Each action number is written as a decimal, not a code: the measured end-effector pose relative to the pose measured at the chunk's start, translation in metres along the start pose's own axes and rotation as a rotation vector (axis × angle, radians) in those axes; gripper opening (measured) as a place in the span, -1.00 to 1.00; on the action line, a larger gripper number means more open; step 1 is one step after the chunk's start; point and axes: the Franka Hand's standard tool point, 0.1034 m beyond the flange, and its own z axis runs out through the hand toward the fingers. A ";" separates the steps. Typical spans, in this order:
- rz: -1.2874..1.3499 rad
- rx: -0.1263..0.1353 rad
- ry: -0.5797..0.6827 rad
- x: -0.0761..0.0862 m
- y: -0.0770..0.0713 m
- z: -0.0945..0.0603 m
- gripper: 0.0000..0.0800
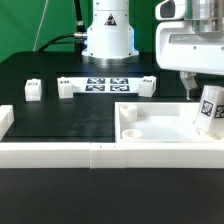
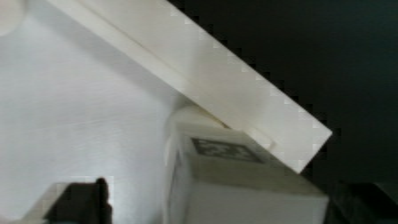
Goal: Assemble one leg
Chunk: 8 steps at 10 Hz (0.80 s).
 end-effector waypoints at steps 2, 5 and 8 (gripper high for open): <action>-0.249 -0.012 -0.006 0.001 -0.001 -0.003 0.62; -0.645 -0.048 0.004 0.001 -0.005 -0.005 0.62; -0.945 -0.076 0.007 0.000 -0.004 -0.004 0.62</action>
Offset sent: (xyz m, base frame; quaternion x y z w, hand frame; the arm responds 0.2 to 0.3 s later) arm 0.0084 0.0001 0.0053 -0.0484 0.0021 -0.2383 0.9700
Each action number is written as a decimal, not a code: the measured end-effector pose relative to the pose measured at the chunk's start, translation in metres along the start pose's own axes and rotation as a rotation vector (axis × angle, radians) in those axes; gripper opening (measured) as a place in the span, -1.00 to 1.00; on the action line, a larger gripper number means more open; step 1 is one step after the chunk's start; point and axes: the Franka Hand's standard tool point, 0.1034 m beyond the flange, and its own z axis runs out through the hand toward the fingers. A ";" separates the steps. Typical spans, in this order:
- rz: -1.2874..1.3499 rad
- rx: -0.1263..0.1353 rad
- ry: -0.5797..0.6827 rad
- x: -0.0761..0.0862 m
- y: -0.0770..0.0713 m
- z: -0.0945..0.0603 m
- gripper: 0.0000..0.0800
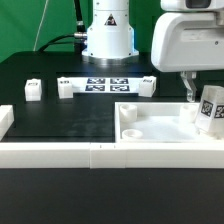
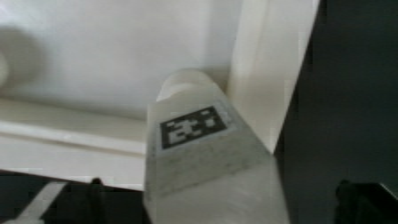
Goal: Assemble one leg
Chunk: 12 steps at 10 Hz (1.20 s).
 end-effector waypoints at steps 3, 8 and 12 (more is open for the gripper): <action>-0.094 -0.002 0.019 -0.002 0.006 0.003 0.31; -0.077 -0.001 0.019 -0.002 0.006 0.003 -0.28; 0.198 0.020 0.028 -0.002 0.009 0.004 -0.28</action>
Offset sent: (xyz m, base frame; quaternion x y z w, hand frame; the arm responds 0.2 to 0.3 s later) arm 0.0000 0.0000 0.0000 0.0000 0.0000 0.0000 1.0000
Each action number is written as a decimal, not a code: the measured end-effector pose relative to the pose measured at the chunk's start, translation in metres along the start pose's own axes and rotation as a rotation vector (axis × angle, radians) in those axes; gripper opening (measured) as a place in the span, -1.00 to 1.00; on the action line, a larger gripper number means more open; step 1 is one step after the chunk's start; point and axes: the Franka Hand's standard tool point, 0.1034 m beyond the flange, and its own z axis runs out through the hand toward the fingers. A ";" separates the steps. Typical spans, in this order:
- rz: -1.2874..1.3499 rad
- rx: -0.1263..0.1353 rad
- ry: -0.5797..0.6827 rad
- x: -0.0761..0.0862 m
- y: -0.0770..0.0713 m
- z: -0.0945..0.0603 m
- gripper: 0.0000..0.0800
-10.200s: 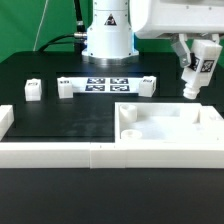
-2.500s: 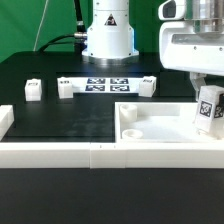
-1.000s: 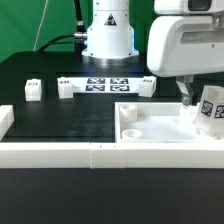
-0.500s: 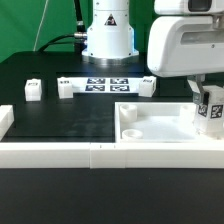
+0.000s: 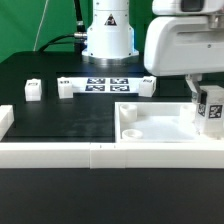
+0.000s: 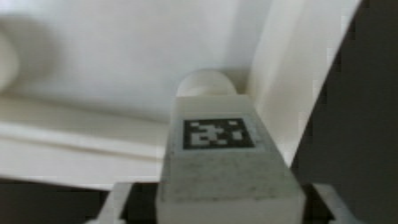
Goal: Assemble one leg
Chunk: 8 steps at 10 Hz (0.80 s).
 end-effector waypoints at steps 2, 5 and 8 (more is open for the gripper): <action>0.233 0.006 0.018 0.000 0.002 0.001 -0.27; 0.685 0.030 0.022 0.000 0.006 0.001 -0.27; 1.031 0.017 0.028 -0.001 0.007 0.001 -0.27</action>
Offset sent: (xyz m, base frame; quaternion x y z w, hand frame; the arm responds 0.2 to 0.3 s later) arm -0.0029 0.0019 -0.0097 0.0161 0.0088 0.3877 0.9216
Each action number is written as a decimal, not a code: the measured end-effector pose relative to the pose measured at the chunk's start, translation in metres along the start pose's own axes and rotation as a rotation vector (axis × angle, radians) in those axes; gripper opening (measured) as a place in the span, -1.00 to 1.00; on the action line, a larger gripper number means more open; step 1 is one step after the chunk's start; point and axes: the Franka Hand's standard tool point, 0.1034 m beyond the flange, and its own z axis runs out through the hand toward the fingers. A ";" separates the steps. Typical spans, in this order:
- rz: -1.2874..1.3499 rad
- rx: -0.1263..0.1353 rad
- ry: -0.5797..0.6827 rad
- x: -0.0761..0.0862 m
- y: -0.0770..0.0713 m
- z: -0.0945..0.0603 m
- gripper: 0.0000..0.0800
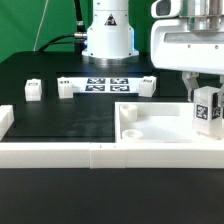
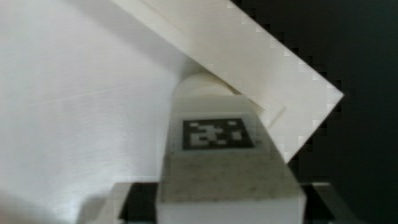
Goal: Assemble one leg
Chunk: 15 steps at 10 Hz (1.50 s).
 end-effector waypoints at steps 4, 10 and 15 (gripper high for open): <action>0.412 0.001 -0.021 -0.004 0.000 0.000 -0.27; 0.593 0.010 -0.052 -0.009 -0.002 0.001 0.41; -0.012 0.002 -0.065 -0.003 -0.004 -0.003 0.62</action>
Offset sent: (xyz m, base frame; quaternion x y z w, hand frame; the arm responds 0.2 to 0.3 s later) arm 0.0001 0.0016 -0.0012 0.0016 -0.0004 0.1581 0.9874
